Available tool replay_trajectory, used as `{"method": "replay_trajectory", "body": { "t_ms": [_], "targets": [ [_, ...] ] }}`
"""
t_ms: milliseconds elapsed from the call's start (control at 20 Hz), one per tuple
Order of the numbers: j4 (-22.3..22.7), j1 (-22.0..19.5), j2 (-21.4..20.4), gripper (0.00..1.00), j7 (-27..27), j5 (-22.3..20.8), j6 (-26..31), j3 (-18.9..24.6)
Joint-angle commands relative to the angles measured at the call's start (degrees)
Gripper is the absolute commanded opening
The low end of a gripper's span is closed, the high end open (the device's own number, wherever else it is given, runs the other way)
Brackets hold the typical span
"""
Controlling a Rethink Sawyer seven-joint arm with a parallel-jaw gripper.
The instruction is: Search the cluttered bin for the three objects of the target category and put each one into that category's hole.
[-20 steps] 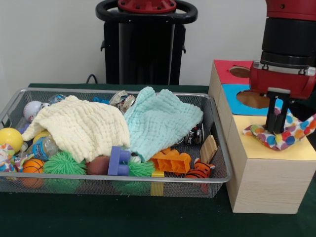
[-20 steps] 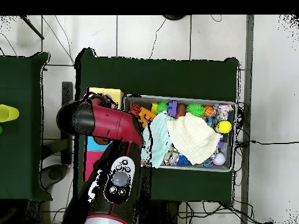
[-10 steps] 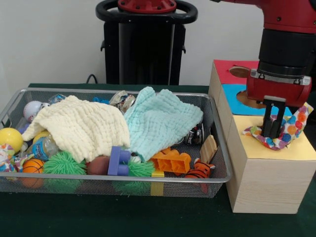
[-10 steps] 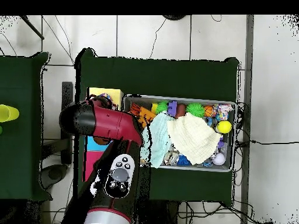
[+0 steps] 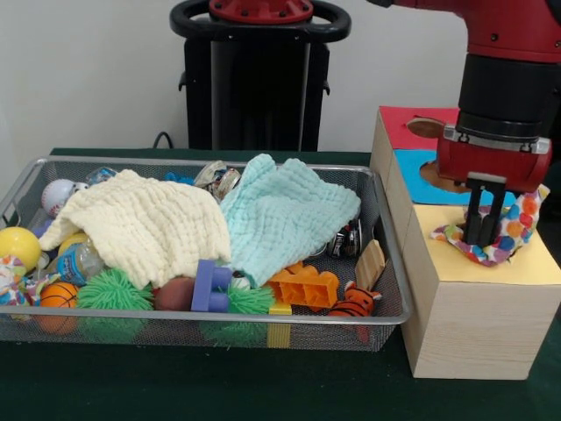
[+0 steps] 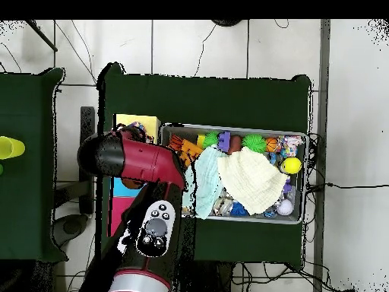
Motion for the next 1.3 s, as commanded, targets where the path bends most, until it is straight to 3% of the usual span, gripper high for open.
{"method": "replay_trajectory", "body": {
  "t_ms": [50, 450, 900, 1300],
  "targets": [
    [3.1, -0.3, 4.8, 0.0, 6.4, -2.8, 6.5, 5.0],
    [3.2, 0.3, 8.4, 0.0, 8.3, -2.2, 8.9, 4.3],
    [3.7, -4.1, 12.7, 0.0, 3.6, -2.0, 8.2, 10.6],
    [3.8, -6.7, 14.8, 0.0, 2.9, -2.5, 6.8, 14.4]
  ]
}}
